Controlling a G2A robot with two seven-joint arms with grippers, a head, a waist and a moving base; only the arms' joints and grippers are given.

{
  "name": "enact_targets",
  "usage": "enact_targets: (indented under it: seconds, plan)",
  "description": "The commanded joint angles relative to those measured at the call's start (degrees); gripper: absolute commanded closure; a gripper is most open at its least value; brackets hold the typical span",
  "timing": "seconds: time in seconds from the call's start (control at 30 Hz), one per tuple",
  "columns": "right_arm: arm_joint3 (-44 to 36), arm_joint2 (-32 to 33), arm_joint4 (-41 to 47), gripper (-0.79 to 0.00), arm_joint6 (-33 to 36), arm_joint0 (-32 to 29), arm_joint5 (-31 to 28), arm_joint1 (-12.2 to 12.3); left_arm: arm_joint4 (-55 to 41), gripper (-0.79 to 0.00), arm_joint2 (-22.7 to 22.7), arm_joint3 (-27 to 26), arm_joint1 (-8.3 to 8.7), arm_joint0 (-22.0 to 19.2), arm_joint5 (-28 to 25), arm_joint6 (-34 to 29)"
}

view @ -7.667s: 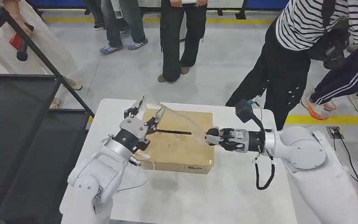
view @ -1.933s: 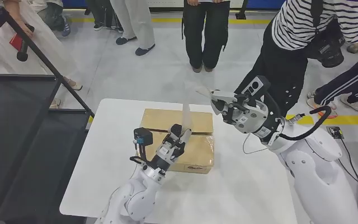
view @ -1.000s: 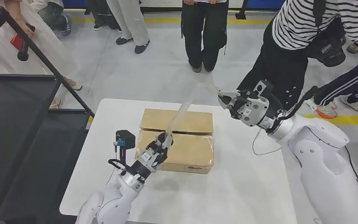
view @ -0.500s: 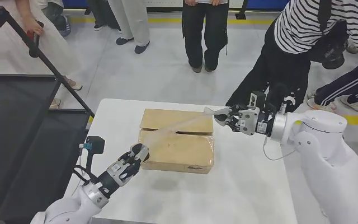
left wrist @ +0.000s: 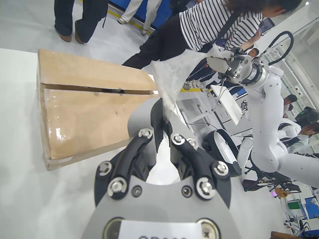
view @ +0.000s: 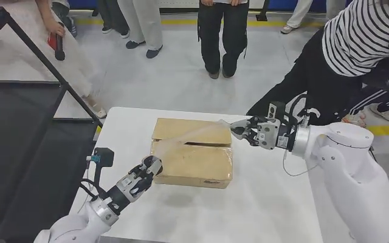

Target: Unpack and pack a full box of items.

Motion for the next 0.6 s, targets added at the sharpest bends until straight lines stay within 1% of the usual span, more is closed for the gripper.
enact_targets:
  seconds: [0.0,0.1,0.23,0.37,0.5,0.57]
  plan:
    - [0.0,-0.2,-1.7,0.000,1.9,0.2,0.0,0.3,-1.2,0.000,0.2,0.4,-0.05,0.3,1.6,0.9]
    - [0.0,-0.9,-5.1,0.000,5.9,0.6,-0.4,1.0,-4.7,0.000,0.1,0.3,0.00,-0.1,4.7,-0.3]
    - [0.8,-2.1,-10.7,0.000,12.0,1.7,-1.2,2.0,-11.7,0.000,-0.7,0.0,0.08,-0.8,9.8,-2.8]
    - [1.5,-4.2,-17.8,0.000,17.9,3.1,-3.2,3.1,-17.9,0.000,-2.0,-0.2,0.25,-1.8,14.9,-5.3]
    - [1.6,-6.8,-24.7,0.000,22.8,4.5,-5.9,4.0,-23.0,0.000,-3.0,0.2,0.46,-2.8,21.2,-7.5]
    - [1.4,-7.6,-27.0,0.000,24.5,5.0,-7.8,4.3,-25.7,0.000,-3.3,0.6,0.57,-3.3,25.2,-8.7]
